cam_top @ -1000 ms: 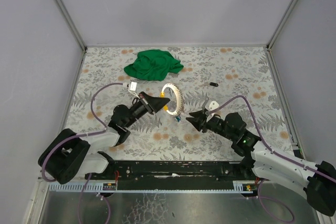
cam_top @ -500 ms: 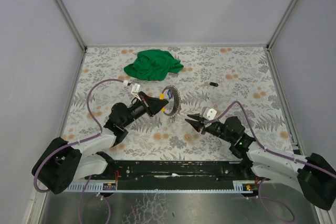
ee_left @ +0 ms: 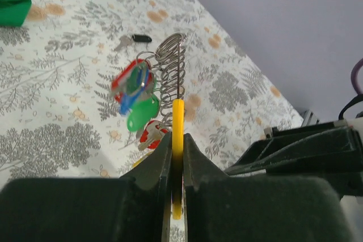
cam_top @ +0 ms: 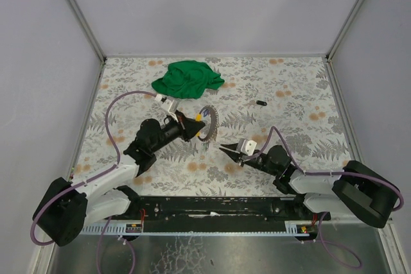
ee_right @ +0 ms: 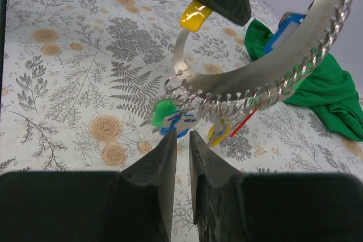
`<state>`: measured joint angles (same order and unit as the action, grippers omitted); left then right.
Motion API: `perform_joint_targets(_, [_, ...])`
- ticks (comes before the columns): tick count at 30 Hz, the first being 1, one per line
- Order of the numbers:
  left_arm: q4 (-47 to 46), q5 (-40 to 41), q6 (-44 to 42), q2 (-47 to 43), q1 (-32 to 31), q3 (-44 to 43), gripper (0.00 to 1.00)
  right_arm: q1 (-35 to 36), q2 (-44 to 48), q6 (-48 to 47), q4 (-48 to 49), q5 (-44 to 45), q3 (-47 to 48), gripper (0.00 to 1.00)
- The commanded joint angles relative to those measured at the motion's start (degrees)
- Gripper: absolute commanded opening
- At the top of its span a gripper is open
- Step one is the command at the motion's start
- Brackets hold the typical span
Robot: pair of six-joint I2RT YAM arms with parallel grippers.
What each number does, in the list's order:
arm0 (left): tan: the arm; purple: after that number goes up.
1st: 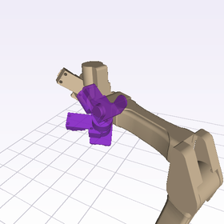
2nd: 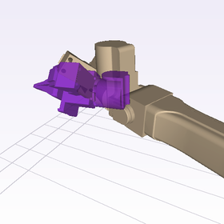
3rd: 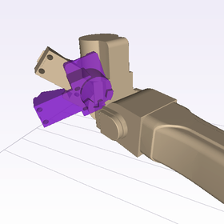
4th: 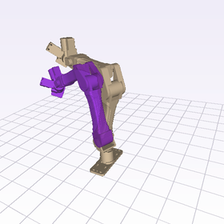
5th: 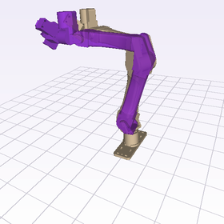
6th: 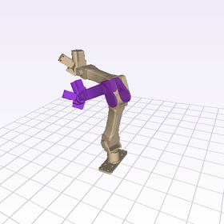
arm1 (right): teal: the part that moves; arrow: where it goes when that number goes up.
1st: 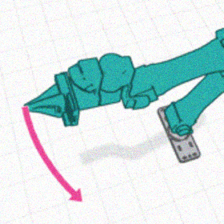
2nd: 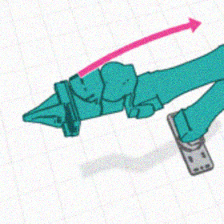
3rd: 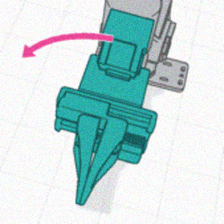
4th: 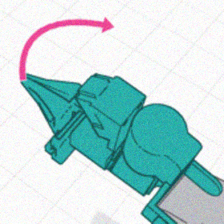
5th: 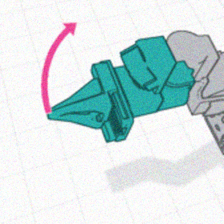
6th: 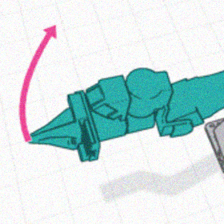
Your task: Put the keys on the keyring
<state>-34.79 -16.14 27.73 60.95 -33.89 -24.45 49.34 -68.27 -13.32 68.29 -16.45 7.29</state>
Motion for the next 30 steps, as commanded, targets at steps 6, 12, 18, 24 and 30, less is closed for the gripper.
perform_joint_targets(6, [3.5,4.3,-6.3,-3.1,-3.3,-2.8,0.00,1.8,-7.8,-1.2,14.9,2.5,2.3,0.15])
perform_joint_targets(12, [3.8,4.3,-6.9,-3.4,-4.1,-2.8,0.00,2.3,-11.0,-1.0,17.4,3.0,2.8,0.15])
perform_joint_targets(18, [3.8,4.3,-7.0,-3.9,-4.4,-2.7,0.00,2.8,-13.5,-0.8,17.9,2.8,3.9,0.17])
perform_joint_targets(24, [3.6,4.1,-7.0,-3.9,-4.5,-2.5,0.00,3.3,-16.1,-0.1,18.4,3.1,4.9,0.17])
perform_joint_targets(30, [3.3,4.0,-6.9,-4.0,-4.6,-2.5,0.00,3.4,-18.5,0.2,20.2,4.3,5.3,0.19])
